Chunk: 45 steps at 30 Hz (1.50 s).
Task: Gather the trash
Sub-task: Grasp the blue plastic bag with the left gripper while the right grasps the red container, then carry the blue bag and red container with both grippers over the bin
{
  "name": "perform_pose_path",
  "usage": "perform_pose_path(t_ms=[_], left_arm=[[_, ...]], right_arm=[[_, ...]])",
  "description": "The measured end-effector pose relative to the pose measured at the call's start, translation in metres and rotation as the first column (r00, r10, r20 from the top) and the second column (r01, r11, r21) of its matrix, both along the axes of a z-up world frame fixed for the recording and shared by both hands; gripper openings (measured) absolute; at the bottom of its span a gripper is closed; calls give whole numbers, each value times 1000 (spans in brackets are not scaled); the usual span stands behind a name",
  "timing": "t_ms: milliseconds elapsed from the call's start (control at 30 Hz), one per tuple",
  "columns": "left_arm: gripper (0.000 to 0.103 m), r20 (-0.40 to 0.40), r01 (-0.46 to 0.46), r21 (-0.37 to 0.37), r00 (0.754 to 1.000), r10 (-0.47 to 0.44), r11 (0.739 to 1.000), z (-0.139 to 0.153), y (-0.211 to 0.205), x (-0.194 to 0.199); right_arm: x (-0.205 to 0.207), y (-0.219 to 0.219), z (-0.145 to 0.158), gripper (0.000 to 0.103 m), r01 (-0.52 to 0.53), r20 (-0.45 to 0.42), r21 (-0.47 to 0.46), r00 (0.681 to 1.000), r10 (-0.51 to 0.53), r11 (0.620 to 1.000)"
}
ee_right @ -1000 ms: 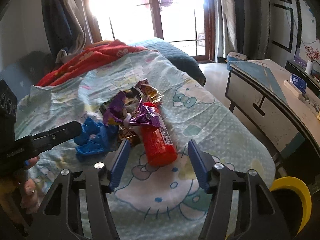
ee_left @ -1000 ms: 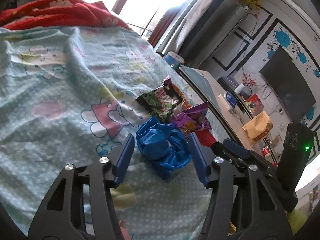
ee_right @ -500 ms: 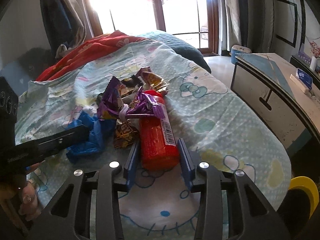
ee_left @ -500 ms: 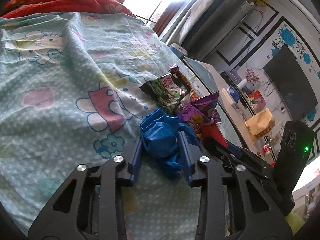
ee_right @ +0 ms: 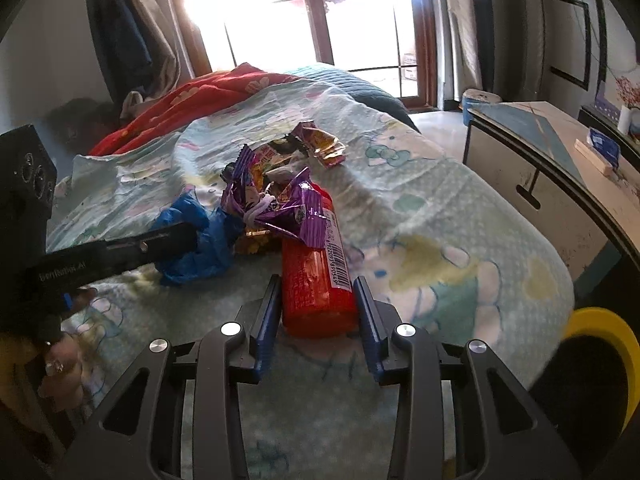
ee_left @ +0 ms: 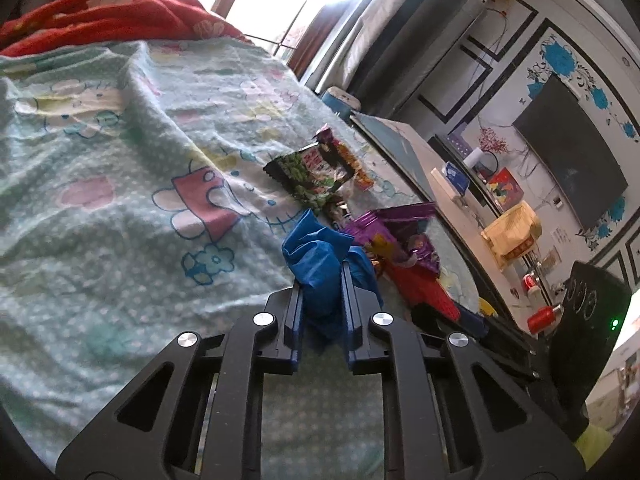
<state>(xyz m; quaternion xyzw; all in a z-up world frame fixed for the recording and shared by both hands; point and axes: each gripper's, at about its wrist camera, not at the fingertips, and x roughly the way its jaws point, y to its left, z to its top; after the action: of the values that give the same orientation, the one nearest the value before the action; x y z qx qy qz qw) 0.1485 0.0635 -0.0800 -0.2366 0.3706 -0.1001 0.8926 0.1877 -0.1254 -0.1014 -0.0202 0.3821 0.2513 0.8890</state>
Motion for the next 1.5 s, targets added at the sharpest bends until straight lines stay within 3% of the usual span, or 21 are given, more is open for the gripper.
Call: perform_pose_path(t_ms=[500,1067,1500], left_arm=[[9,91,54,11,994,-55,998,35,-22,-13],[9,164,161,14,973,-161,987,59,-56,-28],[9,158,241,16,958,-241,970,59,-87,-31]], right_arm=[[-23,-60,16,34,153,35,59,987,-155,986],[-38,-82,48,32,188,100,133,974,-202,973],[-45,-110,64,31,228,121,172,961,-250,958]])
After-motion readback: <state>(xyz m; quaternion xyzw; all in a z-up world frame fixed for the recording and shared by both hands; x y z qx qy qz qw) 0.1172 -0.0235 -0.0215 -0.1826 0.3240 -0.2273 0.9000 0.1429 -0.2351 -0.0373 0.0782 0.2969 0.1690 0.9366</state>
